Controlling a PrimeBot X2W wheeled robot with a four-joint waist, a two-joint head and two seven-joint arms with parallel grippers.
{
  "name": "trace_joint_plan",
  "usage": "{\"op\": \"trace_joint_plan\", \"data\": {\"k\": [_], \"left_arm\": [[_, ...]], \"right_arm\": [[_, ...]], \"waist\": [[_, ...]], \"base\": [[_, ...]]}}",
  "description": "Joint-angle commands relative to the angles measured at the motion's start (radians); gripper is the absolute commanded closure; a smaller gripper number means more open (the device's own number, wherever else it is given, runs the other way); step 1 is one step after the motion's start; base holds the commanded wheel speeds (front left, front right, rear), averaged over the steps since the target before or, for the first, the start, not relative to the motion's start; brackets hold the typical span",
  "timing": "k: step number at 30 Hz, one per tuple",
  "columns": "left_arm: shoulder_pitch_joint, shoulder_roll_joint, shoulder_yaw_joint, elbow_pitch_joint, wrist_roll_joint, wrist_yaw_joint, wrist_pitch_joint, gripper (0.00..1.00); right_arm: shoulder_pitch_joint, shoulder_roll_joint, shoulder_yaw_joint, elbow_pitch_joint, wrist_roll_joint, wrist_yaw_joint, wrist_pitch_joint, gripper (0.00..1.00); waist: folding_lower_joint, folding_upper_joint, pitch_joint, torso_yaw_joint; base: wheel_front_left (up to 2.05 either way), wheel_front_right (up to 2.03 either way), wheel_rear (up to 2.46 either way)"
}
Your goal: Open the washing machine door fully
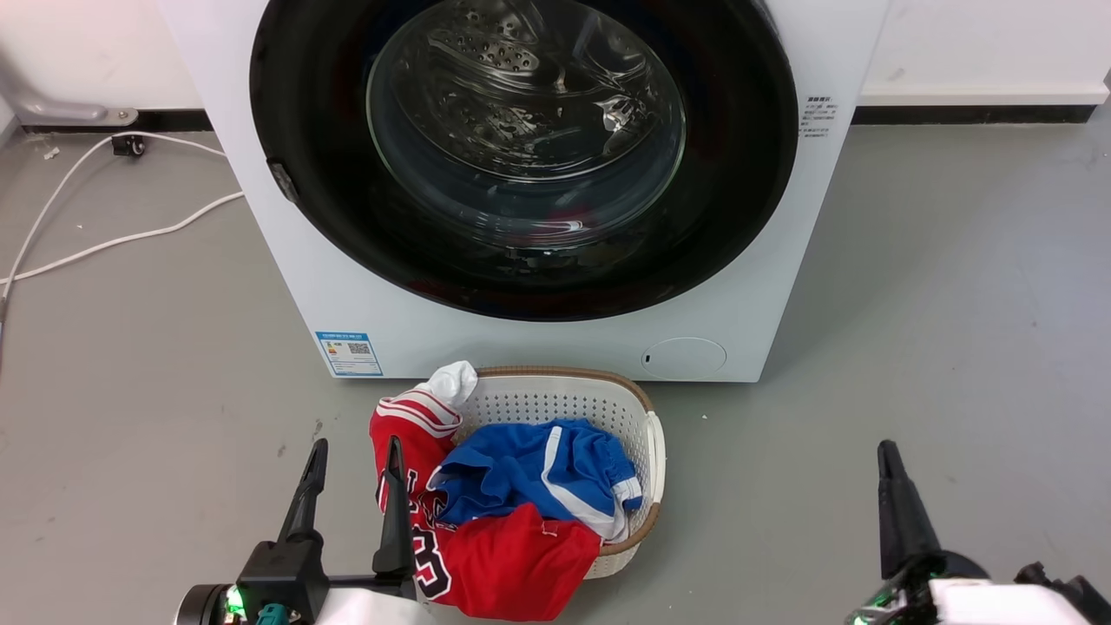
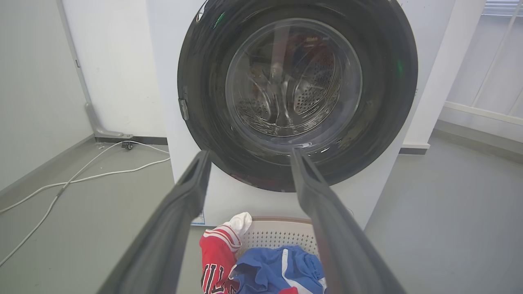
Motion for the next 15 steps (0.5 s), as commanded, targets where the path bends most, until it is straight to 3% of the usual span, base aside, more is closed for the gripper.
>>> {"op": "trace_joint_plan", "data": {"k": [1, 6, 15], "left_arm": [[0.010, -0.002, 0.000, -0.001, -0.005, -0.001, -0.007, 0.00], [0.007, -0.002, 0.001, 0.000, 0.000, 0.000, -0.005, 0.00], [0.007, -0.002, 0.006, 0.003, 0.014, 0.005, -0.005, 0.00]], "right_arm": [[0.000, -0.001, -0.016, -0.029, 0.071, 0.000, 0.040, 1.00], [0.028, -0.001, -0.090, -0.079, 0.226, 0.000, 0.162, 1.00], [0.050, -0.001, -0.159, -0.080, 0.227, 0.000, 0.289, 1.00]], "waist": [[0.0000, 0.0000, 0.001, -0.001], [0.0000, 0.0000, 0.001, 0.000], [0.0000, 0.0000, 0.001, 0.001]], "base": [[0.00, 0.00, 0.00], [0.00, 0.00, 0.00], [0.00, 0.00, 0.00]]}}
